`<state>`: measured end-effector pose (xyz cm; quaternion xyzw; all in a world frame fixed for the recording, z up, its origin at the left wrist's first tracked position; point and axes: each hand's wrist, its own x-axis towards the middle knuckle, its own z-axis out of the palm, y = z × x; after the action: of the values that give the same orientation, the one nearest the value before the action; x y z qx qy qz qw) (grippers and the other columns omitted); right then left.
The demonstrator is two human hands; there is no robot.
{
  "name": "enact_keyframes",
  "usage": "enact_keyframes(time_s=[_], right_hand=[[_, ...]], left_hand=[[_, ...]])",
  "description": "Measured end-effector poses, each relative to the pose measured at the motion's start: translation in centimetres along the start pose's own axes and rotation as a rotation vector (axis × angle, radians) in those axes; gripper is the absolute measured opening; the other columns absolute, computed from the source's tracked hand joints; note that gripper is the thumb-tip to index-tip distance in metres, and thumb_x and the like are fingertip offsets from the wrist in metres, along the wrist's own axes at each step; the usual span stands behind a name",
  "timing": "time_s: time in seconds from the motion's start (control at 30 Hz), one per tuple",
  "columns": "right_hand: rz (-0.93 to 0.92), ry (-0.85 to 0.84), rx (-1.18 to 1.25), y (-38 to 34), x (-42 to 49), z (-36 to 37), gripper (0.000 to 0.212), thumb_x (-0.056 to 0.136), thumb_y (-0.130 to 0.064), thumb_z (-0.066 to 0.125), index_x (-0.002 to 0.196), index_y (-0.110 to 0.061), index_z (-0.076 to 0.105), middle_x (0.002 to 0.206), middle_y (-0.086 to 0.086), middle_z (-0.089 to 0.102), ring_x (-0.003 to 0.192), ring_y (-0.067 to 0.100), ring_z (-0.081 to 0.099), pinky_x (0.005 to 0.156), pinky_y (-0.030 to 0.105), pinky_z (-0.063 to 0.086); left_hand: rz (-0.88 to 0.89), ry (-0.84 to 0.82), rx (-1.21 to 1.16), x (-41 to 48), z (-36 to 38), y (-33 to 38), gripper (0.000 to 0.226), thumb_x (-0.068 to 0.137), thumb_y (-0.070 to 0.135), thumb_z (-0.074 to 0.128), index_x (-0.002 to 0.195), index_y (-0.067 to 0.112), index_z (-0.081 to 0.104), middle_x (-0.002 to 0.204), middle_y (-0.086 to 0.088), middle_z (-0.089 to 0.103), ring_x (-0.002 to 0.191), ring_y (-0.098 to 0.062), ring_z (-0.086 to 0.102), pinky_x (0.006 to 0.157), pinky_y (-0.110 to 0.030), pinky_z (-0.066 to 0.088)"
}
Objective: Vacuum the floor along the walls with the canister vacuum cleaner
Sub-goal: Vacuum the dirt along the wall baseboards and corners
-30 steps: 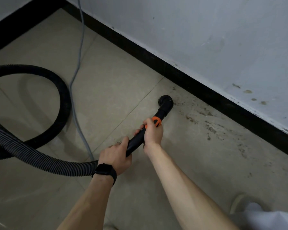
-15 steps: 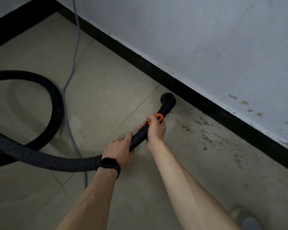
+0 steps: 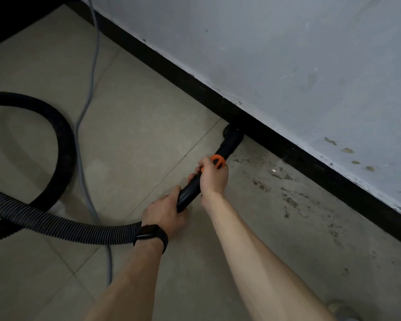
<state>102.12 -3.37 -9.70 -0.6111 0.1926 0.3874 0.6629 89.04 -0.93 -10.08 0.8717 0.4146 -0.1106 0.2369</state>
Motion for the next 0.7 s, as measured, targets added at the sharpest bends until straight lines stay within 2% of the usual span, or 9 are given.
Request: enact_keyframes(time_s=[0.1,0.17,0.3,0.47,0.63,0.7], right_hand=[[-0.011,0.009,-0.084,-0.1,0.4,1.1,0.022,0.089,-0.009,0.060,0.107,-0.011,0.047,0.074,0.009,0.060,0.043,0.021,0.056,0.053,0.035,0.055],[-0.016,0.006,-0.129,-0.2,0.7,2.0,0.026,0.091,-0.012,0.060,0.113,-0.011,0.046,0.075,0.008,0.061,0.042,0.019,0.057,0.053,0.035,0.057],[0.001,-0.021,-0.245,-1.0,1.2,3.8,0.032,0.092,-0.017,0.061,0.117,-0.012,0.043,0.084,0.009,0.063,0.041,0.018,0.058,0.052,0.035,0.058],[-0.007,-0.062,-0.331,-1.8,1.2,4.2,0.036,0.094,-0.018,0.062,0.122,-0.011,0.041,0.083,0.009,0.063,0.044,0.018,0.061,0.063,0.046,0.065],[-0.004,-0.041,-0.293,-1.9,0.6,2.3,0.035,0.093,-0.020,0.061,0.121,-0.010,0.044,0.083,0.007,0.065,0.046,0.018,0.064,0.059,0.041,0.064],[0.001,-0.023,-0.247,-1.6,0.1,1.4,0.034,0.092,-0.017,0.061,0.121,-0.009,0.045,0.081,0.007,0.065,0.046,0.018,0.063,0.055,0.036,0.061]], left_hand=[[-0.078,0.006,-0.069,0.5,0.2,-0.3,0.021,0.087,0.032,0.054,0.101,0.032,0.039,0.080,0.003,0.060,0.072,-0.027,0.060,0.062,-0.034,0.047],[-0.127,0.019,-0.116,0.9,0.3,-0.5,0.021,0.085,0.031,0.056,0.096,0.034,0.038,0.075,0.003,0.060,0.069,-0.026,0.060,0.065,-0.036,0.051],[-0.184,0.056,-0.217,1.3,0.1,-0.2,0.019,0.083,0.026,0.059,0.094,0.031,0.044,0.070,0.001,0.061,0.063,-0.023,0.059,0.062,-0.037,0.054],[-0.199,0.064,-0.242,1.6,-0.4,0.0,0.019,0.082,0.025,0.061,0.095,0.029,0.048,0.072,0.001,0.060,0.063,-0.021,0.058,0.057,-0.031,0.047],[-0.163,0.046,-0.167,0.6,-0.2,0.8,0.018,0.084,0.032,0.058,0.094,0.030,0.043,0.072,0.001,0.061,0.064,-0.023,0.060,0.061,-0.035,0.053],[-0.131,0.029,-0.116,-0.1,-0.3,1.0,0.019,0.085,0.033,0.057,0.096,0.031,0.042,0.073,0.003,0.059,0.065,-0.023,0.059,0.059,-0.033,0.050]])
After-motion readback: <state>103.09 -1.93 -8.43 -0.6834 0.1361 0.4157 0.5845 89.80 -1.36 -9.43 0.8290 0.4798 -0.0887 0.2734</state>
